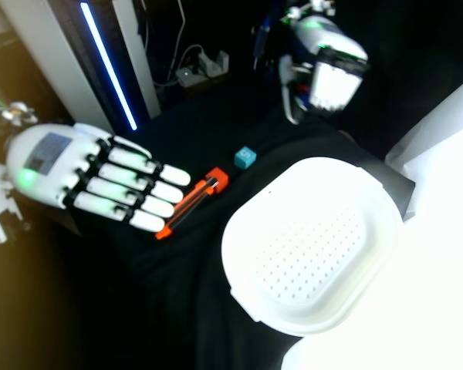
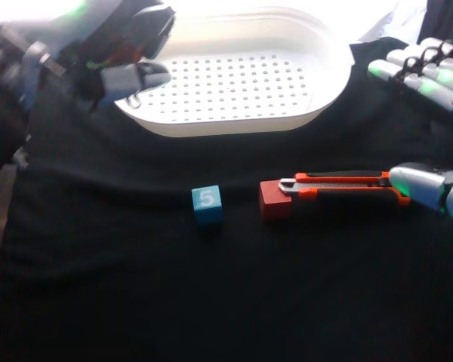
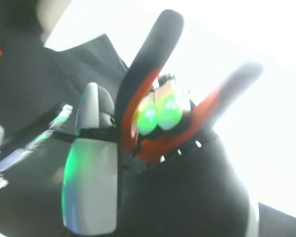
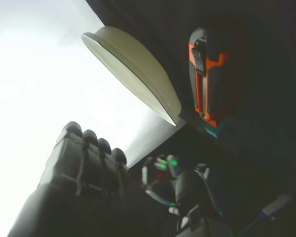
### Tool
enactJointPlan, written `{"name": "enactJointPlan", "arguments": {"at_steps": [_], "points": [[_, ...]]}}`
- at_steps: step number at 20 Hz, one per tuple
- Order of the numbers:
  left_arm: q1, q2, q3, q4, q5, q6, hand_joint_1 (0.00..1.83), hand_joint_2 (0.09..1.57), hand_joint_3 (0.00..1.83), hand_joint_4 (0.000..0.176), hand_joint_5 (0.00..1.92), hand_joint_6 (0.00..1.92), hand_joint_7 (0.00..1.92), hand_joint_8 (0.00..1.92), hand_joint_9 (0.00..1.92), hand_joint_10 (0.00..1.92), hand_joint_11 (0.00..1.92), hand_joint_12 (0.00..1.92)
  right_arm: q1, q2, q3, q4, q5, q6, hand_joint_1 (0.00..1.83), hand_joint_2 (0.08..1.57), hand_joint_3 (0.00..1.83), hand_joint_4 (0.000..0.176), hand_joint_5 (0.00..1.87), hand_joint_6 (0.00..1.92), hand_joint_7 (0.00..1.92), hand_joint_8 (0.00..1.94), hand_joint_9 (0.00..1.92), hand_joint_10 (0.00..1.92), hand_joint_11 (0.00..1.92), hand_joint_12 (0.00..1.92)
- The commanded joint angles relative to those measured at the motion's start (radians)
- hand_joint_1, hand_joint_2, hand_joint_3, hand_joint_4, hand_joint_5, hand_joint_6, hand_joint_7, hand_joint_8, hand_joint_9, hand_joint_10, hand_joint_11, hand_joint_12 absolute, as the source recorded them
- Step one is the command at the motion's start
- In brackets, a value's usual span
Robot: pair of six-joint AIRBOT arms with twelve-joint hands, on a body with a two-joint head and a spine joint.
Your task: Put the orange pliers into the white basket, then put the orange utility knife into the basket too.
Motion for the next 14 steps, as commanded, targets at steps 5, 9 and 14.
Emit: {"name": "enactJointPlan", "arguments": {"at_steps": [5, 9, 14], "points": [[-0.145, -0.162, 0.178, -0.018, 0.178, 0.037, 1.44, 1.24, 0.01, 0.019, 0.97, 1.92, 1.21, 1.92, 1.36, 1.92, 1.48, 1.92, 0.007, -0.01, 0.01, -0.03, 0.094, 0.015, 0.44, 1.3, 0.0, 0.024, 0.0, 0.0, 0.0, 0.0, 0.0, 0.0, 0.0, 0.0], [-0.138, -0.276, 0.306, -0.149, 0.304, 0.114, 1.52, 1.22, 0.0, 0.0, 0.92, 1.92, 1.06, 1.92, 1.21, 1.92, 1.33, 1.92, 0.006, -0.016, 0.015, -0.038, 0.089, 0.028, 0.51, 1.31, 0.0, 0.011, 0.0, 0.0, 0.0, 0.0, 0.0, 0.0, 0.0, 0.0], [-0.111, -0.315, 0.366, -0.233, 0.348, 0.121, 1.07, 1.4, 0.0, 0.0, 0.46, 1.71, 0.53, 1.79, 0.62, 1.91, 0.74, 1.92, 0.006, -0.018, 0.016, -0.043, 0.089, 0.034, 0.56, 1.31, 0.0, 0.0, 0.0, 0.0, 0.0, 0.0, 0.0, 0.0, 0.0, 0.0]]}}
